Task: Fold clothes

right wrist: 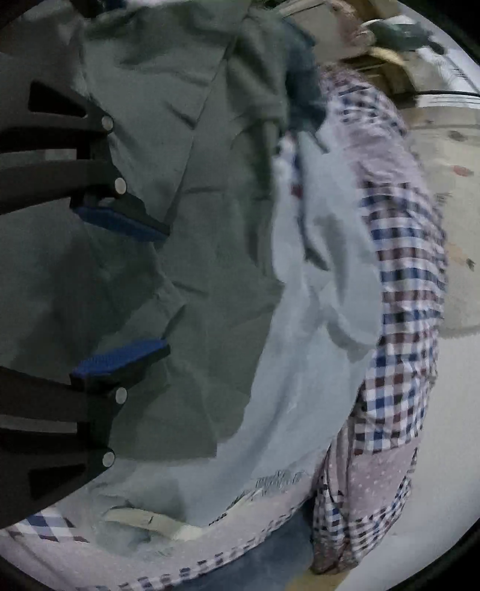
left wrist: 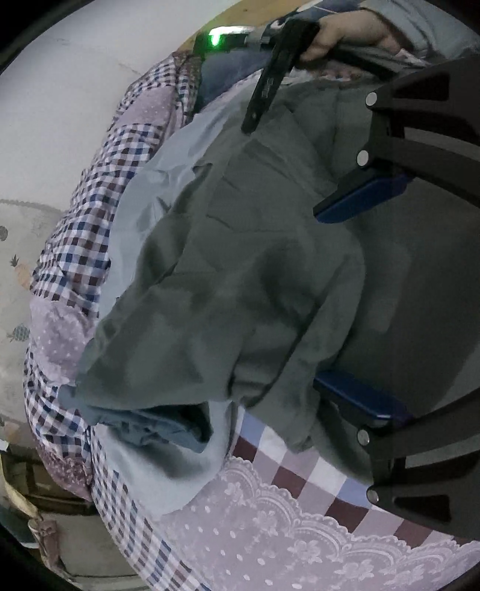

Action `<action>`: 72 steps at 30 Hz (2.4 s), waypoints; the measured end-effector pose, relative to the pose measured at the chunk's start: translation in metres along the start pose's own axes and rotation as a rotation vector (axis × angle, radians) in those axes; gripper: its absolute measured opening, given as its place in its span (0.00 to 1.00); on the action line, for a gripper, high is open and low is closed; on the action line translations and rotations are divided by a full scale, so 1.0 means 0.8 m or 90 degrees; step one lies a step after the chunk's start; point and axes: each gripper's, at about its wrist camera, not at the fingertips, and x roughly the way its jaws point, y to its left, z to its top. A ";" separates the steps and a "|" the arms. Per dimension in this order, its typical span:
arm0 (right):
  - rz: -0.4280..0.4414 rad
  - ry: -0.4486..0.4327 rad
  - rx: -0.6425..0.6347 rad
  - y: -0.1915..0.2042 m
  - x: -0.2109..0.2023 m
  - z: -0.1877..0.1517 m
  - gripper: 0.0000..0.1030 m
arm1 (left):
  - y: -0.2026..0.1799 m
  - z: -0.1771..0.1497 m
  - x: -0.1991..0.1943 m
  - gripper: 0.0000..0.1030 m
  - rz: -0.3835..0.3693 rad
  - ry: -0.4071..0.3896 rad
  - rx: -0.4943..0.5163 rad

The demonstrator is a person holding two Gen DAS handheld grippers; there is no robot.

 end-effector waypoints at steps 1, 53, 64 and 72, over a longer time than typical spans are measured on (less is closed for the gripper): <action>-0.008 0.009 0.000 0.001 0.007 -0.001 0.45 | 0.003 0.001 -0.001 0.83 -0.004 0.002 -0.004; 0.142 -0.147 0.026 -0.135 -0.084 -0.039 0.03 | 0.008 0.256 0.013 0.82 0.004 0.025 0.227; 0.174 -0.138 0.062 -0.151 -0.080 -0.047 0.03 | -0.016 0.259 0.106 0.56 0.096 0.163 0.283; 0.186 -0.132 0.077 -0.158 -0.076 -0.049 0.03 | -0.019 0.282 0.092 0.56 -0.023 0.168 0.234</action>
